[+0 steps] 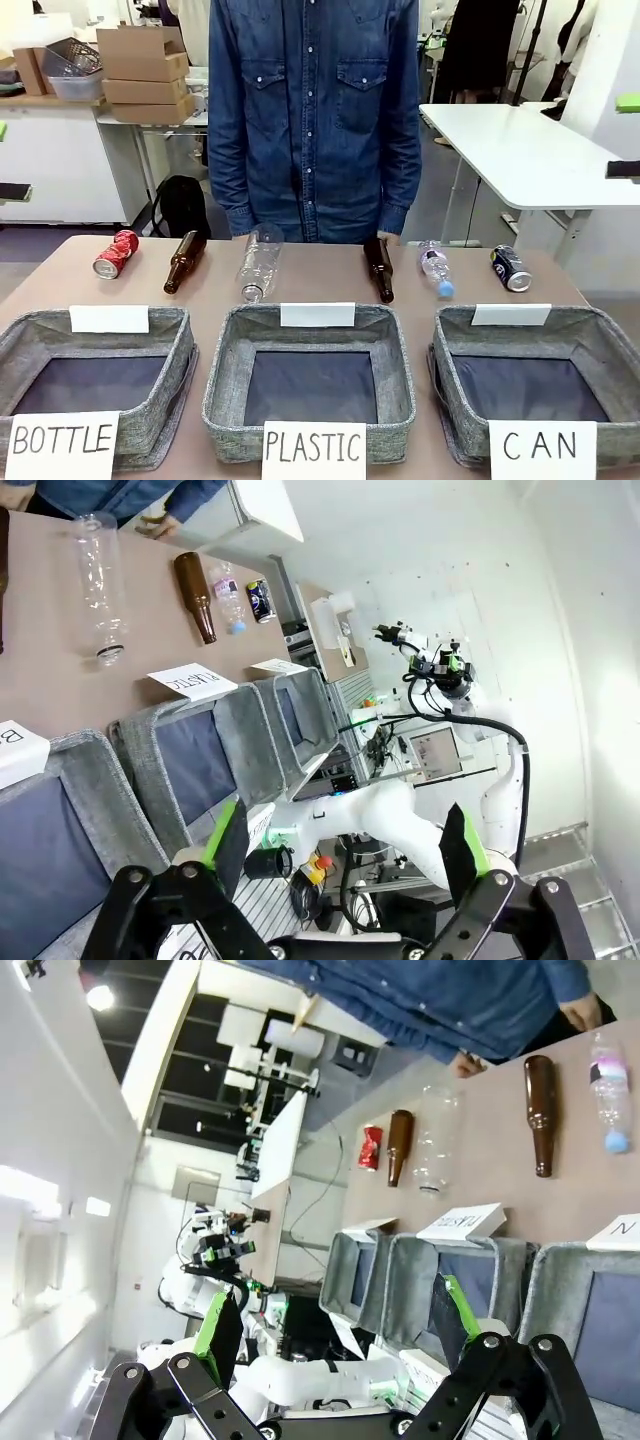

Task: Sort the can waste into the basket.
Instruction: Pick up the can waste from the table and place it in the right Fabric basket.

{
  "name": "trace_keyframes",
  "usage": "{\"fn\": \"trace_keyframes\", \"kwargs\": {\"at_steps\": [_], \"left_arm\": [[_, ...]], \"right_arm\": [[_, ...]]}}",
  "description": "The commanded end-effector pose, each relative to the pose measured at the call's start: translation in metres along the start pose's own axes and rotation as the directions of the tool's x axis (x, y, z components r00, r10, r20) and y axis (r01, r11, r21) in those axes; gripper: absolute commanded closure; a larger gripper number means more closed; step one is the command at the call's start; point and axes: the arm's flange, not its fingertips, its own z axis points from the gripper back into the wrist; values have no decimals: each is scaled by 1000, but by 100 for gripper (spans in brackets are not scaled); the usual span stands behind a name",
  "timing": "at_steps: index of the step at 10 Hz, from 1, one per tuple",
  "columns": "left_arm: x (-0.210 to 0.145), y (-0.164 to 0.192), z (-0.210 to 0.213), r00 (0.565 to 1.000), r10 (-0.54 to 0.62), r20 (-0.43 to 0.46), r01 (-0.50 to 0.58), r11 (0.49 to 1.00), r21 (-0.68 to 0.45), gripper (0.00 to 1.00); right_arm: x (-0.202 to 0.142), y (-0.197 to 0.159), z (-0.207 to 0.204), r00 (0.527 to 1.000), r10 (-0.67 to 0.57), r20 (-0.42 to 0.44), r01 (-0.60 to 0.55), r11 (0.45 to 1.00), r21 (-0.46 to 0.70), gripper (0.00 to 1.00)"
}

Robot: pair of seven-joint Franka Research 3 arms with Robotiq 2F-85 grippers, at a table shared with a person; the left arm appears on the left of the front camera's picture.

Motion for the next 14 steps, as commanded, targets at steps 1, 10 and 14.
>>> {"fn": "trace_keyframes", "kwargs": {"at_steps": [1,10,14], "left_arm": [[5,1,-1,1000,-23,5,23,1000,-16,0],[119,88,-29,994,-110,0,19,177,984,0],[104,82,-16,983,-180,-23,91,380,921,0]], "right_arm": [[6,-2,2,1000,27,15,-27,999,20,0],[6,-2,2,1000,27,15,-27,999,20,0],[6,-2,2,1000,27,15,-27,999,20,0]]}}
